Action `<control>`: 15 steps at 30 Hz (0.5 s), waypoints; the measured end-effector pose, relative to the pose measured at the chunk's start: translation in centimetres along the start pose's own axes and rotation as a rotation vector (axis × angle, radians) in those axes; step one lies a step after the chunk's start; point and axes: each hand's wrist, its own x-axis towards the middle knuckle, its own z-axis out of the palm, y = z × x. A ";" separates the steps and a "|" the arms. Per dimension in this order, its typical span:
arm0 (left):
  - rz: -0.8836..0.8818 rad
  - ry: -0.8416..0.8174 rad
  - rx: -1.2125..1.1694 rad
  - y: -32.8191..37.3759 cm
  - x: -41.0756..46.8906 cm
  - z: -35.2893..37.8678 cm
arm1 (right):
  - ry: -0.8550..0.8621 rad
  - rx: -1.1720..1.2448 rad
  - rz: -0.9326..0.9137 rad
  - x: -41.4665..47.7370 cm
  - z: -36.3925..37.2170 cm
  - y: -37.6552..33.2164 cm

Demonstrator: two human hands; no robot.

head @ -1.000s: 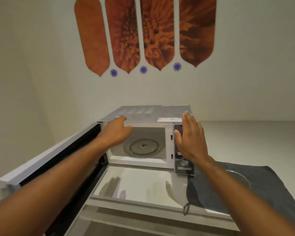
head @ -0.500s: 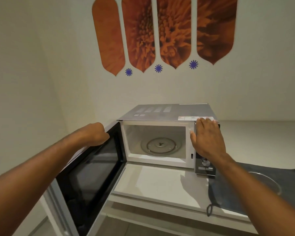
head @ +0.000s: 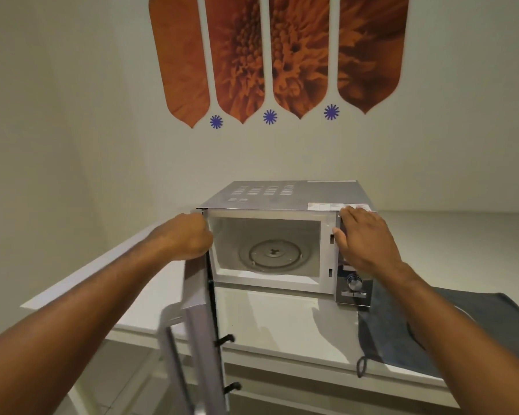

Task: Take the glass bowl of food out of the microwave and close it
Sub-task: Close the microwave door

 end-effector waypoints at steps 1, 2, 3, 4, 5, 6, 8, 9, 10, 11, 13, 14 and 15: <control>0.028 0.005 -0.001 0.3 0.1 0.4 | -0.006 0.005 -0.002 0.1 -0.1 0.1; 0.049 0.014 -0.010 0.5 0.3 0.8 | -0.014 0.014 -0.004 0.1 -0.3 0.1; 0.067 0.029 -0.027 0.8 0.5 1.2 | -0.023 0.026 -0.008 0.1 -0.5 0.2; 0.085 0.042 -0.048 1.1 0.8 1.5 | -0.033 0.041 -0.012 0.2 -0.7 0.2; 0.110 0.053 -0.063 1.4 1.0 1.9 | -0.043 0.056 -0.019 0.2 -0.8 0.3; 0.138 0.064 -0.071 1.8 1.2 2.3 | -0.051 0.069 -0.030 0.2 -1.0 0.4; 0.187 0.094 -0.081 2.7 1.4 3.1 | -0.071 0.099 -0.048 0.3 -1.4 0.8; 0.205 0.109 -0.082 3.1 1.6 3.5 | -0.083 0.122 -0.052 0.4 -1.7 0.9; 0.218 0.122 -0.077 3.4 1.7 3.9 | -0.092 0.148 -0.054 0.4 -1.9 1.0; 0.230 0.129 -0.069 3.8 1.8 4.2 | -0.096 0.171 -0.057 0.5 -2.2 1.1; 0.259 0.134 -0.053 4.4 2.2 4.7 | -0.091 0.216 -0.068 0.5 -2.6 1.2; 0.273 0.136 -0.048 4.7 2.3 4.9 | -0.086 0.237 -0.073 0.5 -2.7 1.2; 0.284 0.140 -0.045 5.0 2.6 5.1 | -0.081 0.255 -0.075 0.5 -2.8 1.3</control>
